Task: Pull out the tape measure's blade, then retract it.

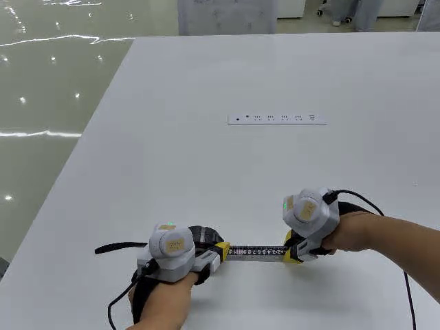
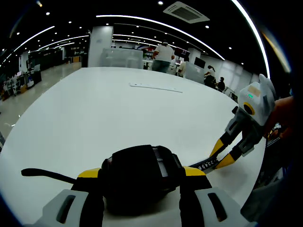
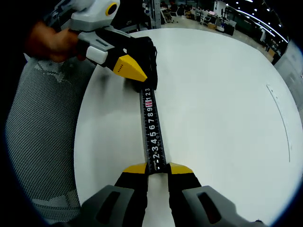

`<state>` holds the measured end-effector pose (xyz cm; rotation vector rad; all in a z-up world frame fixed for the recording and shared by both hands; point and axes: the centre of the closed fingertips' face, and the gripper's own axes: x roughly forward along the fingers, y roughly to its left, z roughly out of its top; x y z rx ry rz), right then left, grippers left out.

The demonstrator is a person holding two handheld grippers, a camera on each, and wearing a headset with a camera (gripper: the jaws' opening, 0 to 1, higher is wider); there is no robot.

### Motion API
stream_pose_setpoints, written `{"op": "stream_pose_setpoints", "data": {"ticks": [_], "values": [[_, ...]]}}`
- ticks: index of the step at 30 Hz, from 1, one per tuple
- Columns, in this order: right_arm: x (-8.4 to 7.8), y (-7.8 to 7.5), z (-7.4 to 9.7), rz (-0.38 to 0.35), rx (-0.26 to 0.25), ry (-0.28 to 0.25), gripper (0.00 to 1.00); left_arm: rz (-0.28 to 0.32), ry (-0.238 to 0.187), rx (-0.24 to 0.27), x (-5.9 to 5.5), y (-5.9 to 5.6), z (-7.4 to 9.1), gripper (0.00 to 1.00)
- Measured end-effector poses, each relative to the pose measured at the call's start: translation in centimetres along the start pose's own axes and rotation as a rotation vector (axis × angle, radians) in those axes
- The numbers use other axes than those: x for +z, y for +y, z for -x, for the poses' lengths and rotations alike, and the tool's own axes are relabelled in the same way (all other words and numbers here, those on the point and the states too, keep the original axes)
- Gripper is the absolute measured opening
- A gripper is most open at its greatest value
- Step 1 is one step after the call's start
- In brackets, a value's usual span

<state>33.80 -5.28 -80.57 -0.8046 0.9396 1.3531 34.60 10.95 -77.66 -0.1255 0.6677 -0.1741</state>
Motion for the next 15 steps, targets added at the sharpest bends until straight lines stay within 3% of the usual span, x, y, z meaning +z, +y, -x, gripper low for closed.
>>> {"op": "stream_pose_setpoints", "data": {"ticks": [15], "values": [[0.46, 0.02, -0.26, 0.002, 0.001, -0.004, 0.11, 0.003, 0.0, -0.001, 0.01, 0.09, -0.03, 0.61]]}}
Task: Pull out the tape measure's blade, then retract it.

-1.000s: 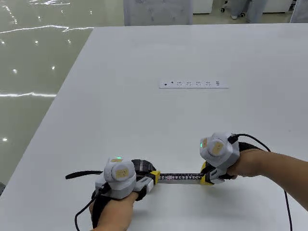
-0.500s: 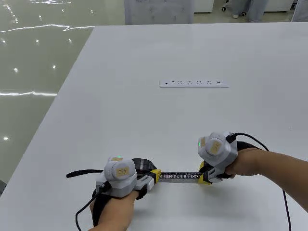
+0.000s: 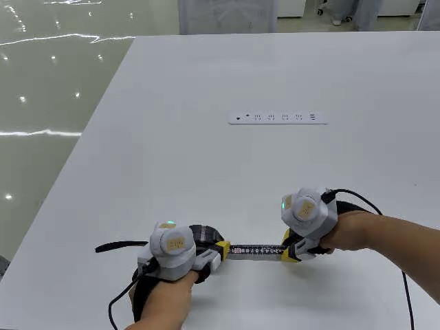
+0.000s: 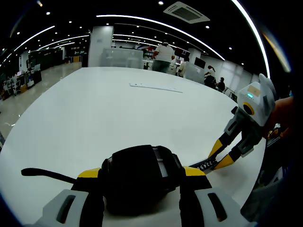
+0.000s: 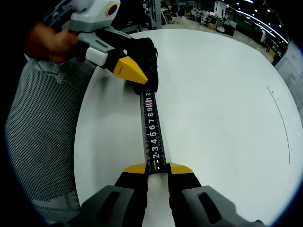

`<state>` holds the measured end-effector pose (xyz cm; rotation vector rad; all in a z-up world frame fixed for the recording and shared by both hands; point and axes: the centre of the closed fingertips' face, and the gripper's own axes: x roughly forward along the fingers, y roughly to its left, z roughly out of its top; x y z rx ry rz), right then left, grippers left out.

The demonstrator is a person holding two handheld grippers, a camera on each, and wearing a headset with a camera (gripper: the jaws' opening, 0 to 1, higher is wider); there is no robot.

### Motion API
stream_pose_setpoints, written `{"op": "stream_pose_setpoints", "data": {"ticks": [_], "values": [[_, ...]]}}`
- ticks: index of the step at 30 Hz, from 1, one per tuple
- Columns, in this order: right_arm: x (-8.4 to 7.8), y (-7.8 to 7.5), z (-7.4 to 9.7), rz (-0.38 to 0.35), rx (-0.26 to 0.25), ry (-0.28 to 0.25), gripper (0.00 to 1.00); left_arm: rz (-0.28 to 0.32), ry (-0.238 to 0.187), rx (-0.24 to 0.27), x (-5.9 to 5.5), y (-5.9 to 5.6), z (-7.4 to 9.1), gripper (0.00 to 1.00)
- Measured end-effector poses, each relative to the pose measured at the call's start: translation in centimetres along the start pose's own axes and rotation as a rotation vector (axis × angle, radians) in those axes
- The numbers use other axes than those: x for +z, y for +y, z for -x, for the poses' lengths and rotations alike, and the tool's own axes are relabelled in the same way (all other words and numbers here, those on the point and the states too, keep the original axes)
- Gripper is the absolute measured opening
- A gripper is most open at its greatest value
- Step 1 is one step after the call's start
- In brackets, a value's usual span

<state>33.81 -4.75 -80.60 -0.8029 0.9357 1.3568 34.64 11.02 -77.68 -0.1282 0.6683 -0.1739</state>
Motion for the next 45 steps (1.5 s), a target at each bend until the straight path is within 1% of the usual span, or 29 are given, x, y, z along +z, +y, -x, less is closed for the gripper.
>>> {"op": "stream_pose_setpoints", "data": {"ticks": [4, 8, 10, 15, 18, 20, 26, 30, 32, 39, 42, 44, 45], "values": [[0.1, 0.0, -0.1, 0.003, -0.003, 0.004, 0.11, -0.001, 0.0, 0.001, 0.0, 0.0, 0.0, 0.61], [0.3, 0.0, -0.2, 0.009, -0.013, -0.004, 0.11, 0.004, 0.001, -0.004, 0.0, 0.1, 0.0, 0.6], [0.5, -0.1, -0.2, -0.029, -0.008, -0.008, 0.11, 0.006, 0.002, -0.004, 0.0, 0.1, 0.1, 0.6], [0.6, 0.1, -0.4, 0.002, -0.011, -0.001, 0.1, 0.004, 0.002, -0.004, 0.0, 0.0, 0.0, 0.6], [0.7, 0.0, -0.4, 0.001, -0.013, -0.001, 0.1, 0.001, 0.002, -0.004, 0.0, 0.0, 0.1, 0.6], [0.8, 0.1, -0.5, 0.022, -0.014, 0.0, 0.09, -0.002, 0.003, -0.003, 0.0, 0.0, 0.1, 0.6], [1.3, 0.1, -0.7, -0.002, -0.007, -0.001, 0.09, 0.004, 0.004, -0.004, 0.0, 0.0, 0.1, 0.6], [1.6, 0.1, -0.8, -0.007, -0.004, -0.01, 0.09, 0.004, 0.002, -0.004, 0.0, 0.0, 0.1, 0.6], [1.8, 0.1, -0.9, -0.023, -0.001, -0.015, 0.09, 0.005, 0.002, -0.004, 0.0, 0.0, 0.1, 0.6], [2.2, 0.2, -1.1, -0.017, 0.003, -0.016, 0.1, 0.008, 0.002, -0.003, 0.0, 0.0, 0.1, 0.6], [2.3, 0.2, -1.2, 0.0, 0.0, -0.018, 0.1, 0.008, 0.002, -0.002, 0.0, 0.0, 0.1, 0.6], [2.6, 0.2, -1.3, 0.069, -0.012, -0.032, 0.1, 0.009, 0.003, -0.003, 0.0, 0.1, 0.1, 0.6], [2.6, 0.3, -1.4, 0.063, -0.012, -0.037, 0.1, 0.01, 0.003, -0.004, 0.0, 0.1, 0.1, 0.6]]}}
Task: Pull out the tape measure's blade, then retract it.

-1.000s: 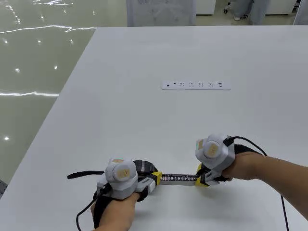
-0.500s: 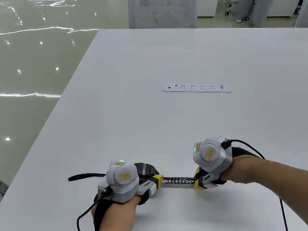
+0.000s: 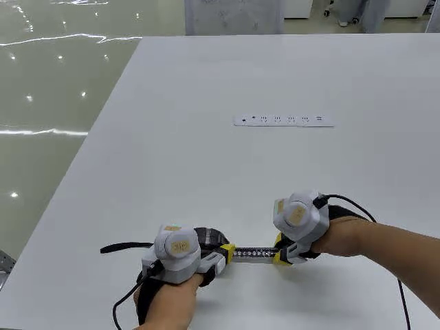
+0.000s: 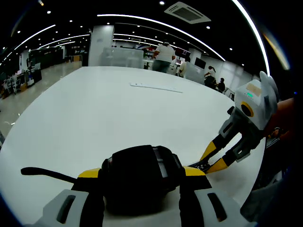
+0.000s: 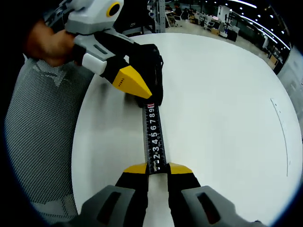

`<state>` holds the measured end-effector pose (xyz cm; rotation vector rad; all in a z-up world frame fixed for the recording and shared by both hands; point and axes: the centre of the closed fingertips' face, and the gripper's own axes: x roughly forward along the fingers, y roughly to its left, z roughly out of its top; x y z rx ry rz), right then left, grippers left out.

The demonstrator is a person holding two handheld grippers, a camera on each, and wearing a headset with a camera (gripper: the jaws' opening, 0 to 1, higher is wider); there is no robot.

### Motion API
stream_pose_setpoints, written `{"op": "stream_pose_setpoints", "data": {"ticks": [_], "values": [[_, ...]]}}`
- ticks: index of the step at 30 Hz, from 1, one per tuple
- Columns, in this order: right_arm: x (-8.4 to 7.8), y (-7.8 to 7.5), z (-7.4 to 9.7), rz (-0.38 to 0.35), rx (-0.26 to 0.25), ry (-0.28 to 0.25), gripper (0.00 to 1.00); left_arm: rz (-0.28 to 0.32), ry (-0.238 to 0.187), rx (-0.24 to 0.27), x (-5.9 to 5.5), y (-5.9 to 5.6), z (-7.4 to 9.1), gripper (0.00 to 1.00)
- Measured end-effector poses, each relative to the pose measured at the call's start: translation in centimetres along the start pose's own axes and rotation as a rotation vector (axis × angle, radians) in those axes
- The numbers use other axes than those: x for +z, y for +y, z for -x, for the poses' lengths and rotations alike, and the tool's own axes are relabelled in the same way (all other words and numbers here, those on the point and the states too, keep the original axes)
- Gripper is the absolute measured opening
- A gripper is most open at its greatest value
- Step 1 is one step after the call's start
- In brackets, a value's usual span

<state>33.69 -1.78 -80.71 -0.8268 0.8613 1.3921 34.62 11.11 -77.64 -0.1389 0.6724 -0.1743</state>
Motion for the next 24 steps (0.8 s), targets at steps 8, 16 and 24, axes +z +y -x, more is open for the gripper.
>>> {"op": "stream_pose_setpoints", "data": {"ticks": [8, 16, 24], "values": [[0.5, -0.2, -0.2, -0.035, 0.001, -0.013, 0.1, 0.002, -0.001, -0.001, 0.0, 0.0, 0.0, 0.6], [0.8, -0.2, -0.3, -0.077, 0.004, -0.022, 0.1, 0.004, -0.001, -0.003, 0.0, 0.0, 0.0, 0.6], [1.3, 0.1, -0.5, -0.066, 0.009, -0.032, 0.1, 0.004, -0.001, -0.005, 0.0, 0.0, 0.0, 0.6]]}}
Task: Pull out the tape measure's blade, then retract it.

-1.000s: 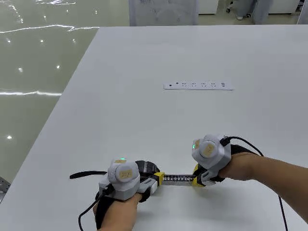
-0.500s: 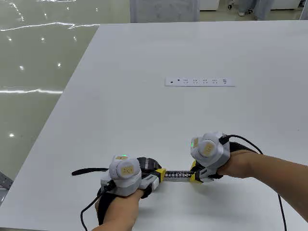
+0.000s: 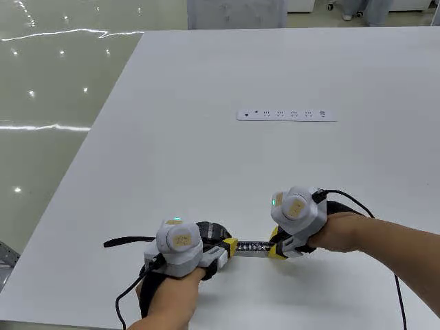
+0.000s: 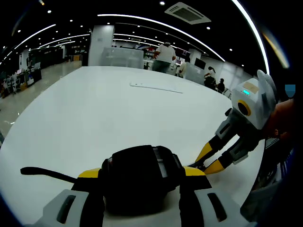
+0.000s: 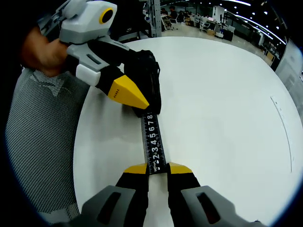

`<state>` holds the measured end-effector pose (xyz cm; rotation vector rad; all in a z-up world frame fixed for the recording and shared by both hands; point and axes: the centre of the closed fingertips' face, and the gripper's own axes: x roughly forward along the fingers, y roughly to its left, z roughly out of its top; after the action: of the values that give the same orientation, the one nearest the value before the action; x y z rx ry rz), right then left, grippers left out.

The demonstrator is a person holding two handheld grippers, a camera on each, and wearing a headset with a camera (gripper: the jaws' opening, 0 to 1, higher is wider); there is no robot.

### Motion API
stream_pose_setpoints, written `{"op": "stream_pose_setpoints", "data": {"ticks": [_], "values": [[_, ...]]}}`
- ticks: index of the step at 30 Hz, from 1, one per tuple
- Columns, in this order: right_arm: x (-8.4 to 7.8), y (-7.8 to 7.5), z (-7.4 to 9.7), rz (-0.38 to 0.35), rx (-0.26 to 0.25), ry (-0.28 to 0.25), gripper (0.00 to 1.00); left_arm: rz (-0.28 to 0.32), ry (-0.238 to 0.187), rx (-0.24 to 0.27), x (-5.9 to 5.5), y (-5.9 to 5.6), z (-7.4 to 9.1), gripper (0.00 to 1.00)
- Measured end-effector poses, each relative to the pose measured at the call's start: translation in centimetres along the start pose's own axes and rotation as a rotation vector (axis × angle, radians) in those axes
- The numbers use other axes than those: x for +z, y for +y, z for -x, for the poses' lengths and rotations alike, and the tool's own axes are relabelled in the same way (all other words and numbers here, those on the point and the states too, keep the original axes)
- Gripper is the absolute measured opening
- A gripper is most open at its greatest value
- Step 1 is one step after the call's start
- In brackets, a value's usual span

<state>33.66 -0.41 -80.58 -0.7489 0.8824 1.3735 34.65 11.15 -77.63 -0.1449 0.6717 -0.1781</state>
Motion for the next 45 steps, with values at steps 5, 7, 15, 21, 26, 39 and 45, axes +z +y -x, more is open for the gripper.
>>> {"op": "stream_pose_setpoints", "data": {"ticks": [5, 7, 15, 21, 26, 39, 45], "values": [[0.4, 0.0, -0.2, 0.002, 0.003, -0.005, 0.09, 0.004, 0.0, -0.001, 0.0, 0.0, 0.0, 0.6], [0.5, 0.0, -0.2, 0.003, 0.002, -0.007, 0.09, 0.005, 0.0, -0.002, 0.0, 0.0, 0.0, 0.6], [0.9, 0.0, -0.4, 0.004, -0.001, -0.015, 0.09, 0.01, 0.0, -0.005, 0.0, 0.0, 0.0, 0.6], [1.2, 0.0, -0.6, -0.006, 0.0, -0.019, 0.09, 0.013, 0.0, -0.009, 0.0, 0.0, 0.1, 0.6], [1.3, 0.0, -0.7, -0.023, 0.001, -0.021, 0.09, 0.014, 0.0, -0.007, 0.0, 0.1, 0.1, 0.6], [2.1, 0.2, -1.2, -0.024, -0.008, -0.025, 0.09, 0.009, 0.006, -0.013, 0.0, 0.0, 0.1, 0.6], [2.3, 0.3, -1.3, -0.03, -0.009, -0.029, 0.1, 0.016, 0.005, -0.01, 0.0, 0.0, 0.2, 0.6]]}}
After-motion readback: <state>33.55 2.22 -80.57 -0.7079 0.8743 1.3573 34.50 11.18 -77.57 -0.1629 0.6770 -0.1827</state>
